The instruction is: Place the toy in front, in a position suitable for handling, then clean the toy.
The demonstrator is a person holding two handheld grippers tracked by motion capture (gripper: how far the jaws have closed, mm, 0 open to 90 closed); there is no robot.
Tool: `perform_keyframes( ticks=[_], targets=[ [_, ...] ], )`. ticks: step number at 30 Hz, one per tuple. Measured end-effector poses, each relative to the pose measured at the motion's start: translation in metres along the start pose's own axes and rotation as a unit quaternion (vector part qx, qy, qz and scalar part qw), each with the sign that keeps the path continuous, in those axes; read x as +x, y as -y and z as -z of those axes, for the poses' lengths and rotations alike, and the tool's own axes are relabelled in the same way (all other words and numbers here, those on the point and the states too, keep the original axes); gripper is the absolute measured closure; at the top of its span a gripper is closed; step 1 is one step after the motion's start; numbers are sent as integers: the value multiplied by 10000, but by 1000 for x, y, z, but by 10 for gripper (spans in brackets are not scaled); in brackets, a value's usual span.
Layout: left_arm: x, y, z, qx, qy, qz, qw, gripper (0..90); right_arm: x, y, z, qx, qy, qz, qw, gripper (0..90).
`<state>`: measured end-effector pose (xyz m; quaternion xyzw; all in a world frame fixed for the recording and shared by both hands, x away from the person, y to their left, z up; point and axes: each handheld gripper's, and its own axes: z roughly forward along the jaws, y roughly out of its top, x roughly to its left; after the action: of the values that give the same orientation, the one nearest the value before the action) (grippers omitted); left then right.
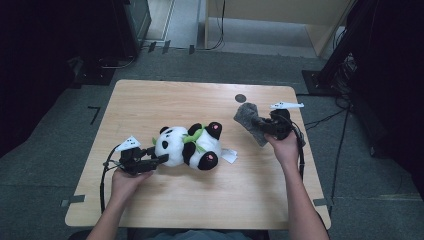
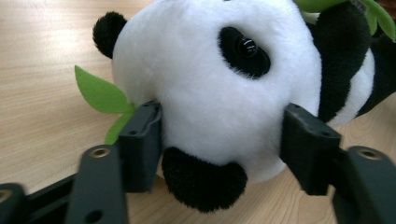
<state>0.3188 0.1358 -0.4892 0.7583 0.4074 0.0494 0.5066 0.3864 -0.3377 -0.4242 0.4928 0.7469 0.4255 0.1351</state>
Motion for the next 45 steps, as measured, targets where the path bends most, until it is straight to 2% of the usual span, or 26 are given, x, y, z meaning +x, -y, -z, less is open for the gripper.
perform_keyframes(
  ticks=[1, 3, 4, 6, 8, 14, 16, 17, 18, 20, 24, 27, 35, 45],
  targets=[
    [0, -1, 0, -12, 28, 8, 10000, 275, 2, -3, 2, -22, -59, -19, 10000, 754],
    [0, -3, -1, -48, 131, 166, 9998, 231, 3, -5, 2, -40, -101, -11, 9999, 755],
    [0, -3, -1, -48, 131, 166, 9998, 201, 5, -6, 1, -15, -114, -9, 9999, 755],
    [-1, -5, -2, -50, 97, 116, 9999, 168, 6, -6, 1, -1, -122, 11, 9999, 756],
    [-5, -8, -5, -77, -17, -157, 9998, 135, 11, -7, -2, 70, -167, 92, 9998, 755],
    [-9, -11, -11, -6, -112, -253, 9996, 44, 21, -10, -6, 169, -226, 223, 9994, 756],
    [-8, -10, -17, 84, -144, -256, 9995, 18, 27, -14, -8, 189, -293, 287, 9990, 757],
    [-8, -10, -17, 84, -144, -256, 9995, 16, 29, -15, -9, 193, -312, 328, 9988, 757],
    [-8, -8, -19, 154, -180, -381, 9990, 16, 31, -17, -10, 206, -332, 354, 9986, 757],
    [-7, -7, -20, 157, -198, -370, 9990, 19, 36, -20, -11, 229, -350, 432, 9982, 756],
    [-7, -4, -17, 137, -242, -448, 9986, 127, 41, -26, -13, 241, -431, 508, 9975, 755],
    [-6, -3, -15, 203, -207, -491, 9984, 153, 43, -31, -12, 207, -519, 481, 9973, 755],
    [-8, 1, -15, 132, -278, -488, 9983, 154, 50, -51, -10, 216, -652, 544, 9962, 752],
    [-9, 1, -15, 120, -318, -442, 9984, 135, 88, -85, -23, 354, -861, 936, 9912, 748]
  ],
)
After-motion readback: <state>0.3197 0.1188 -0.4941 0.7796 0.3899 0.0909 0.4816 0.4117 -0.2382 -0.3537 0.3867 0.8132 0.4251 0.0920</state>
